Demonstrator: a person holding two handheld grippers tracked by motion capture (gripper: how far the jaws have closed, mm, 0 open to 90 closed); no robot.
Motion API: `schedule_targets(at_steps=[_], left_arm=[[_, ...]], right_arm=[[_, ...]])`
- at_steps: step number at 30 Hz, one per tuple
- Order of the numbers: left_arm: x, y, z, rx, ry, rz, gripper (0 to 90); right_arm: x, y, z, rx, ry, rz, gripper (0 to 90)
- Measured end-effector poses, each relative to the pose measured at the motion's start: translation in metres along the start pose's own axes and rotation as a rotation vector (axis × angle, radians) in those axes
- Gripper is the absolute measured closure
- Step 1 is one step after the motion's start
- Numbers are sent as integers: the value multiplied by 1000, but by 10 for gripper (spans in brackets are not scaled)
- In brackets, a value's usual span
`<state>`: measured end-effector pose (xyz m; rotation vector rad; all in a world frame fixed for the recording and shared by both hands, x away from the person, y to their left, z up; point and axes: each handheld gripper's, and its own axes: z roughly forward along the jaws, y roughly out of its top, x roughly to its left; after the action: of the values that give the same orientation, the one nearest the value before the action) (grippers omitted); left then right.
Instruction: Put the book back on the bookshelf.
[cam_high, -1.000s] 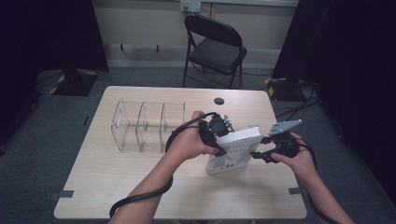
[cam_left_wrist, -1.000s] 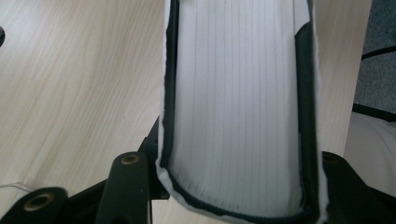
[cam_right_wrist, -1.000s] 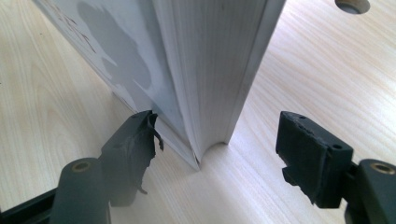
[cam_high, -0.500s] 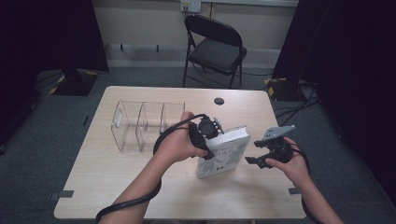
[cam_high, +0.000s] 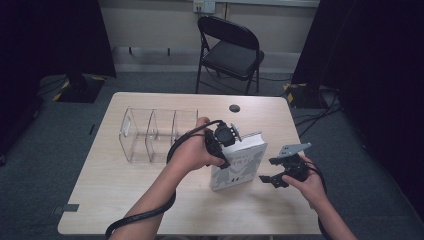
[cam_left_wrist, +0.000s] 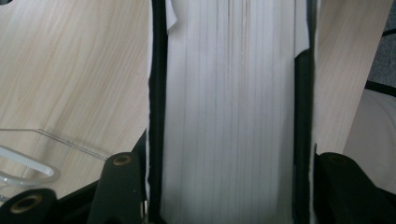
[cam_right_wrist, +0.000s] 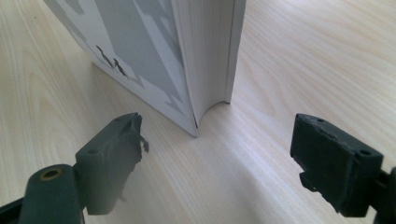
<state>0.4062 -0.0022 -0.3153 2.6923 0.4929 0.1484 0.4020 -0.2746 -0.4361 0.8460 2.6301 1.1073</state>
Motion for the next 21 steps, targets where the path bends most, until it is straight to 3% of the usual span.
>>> schedule_targets(at_steps=[4,7,13,16,21], left_arm=[[1,4,3,-25,-10,-11,461],[2,8,8,-19,-4,16,445],[5,12,14,-14,-19,7,426],[8,13,18,-15,-49,-12,406],[7,14,19,-17,-50,-15,398]], right_arm=[[0,-8,5,-2,15,6,155],[0,-14,8,1,30,17,152],[2,-25,12,22,18,11,149],[3,-30,15,27,15,19,150],[7,-37,20,34,12,17,151]])
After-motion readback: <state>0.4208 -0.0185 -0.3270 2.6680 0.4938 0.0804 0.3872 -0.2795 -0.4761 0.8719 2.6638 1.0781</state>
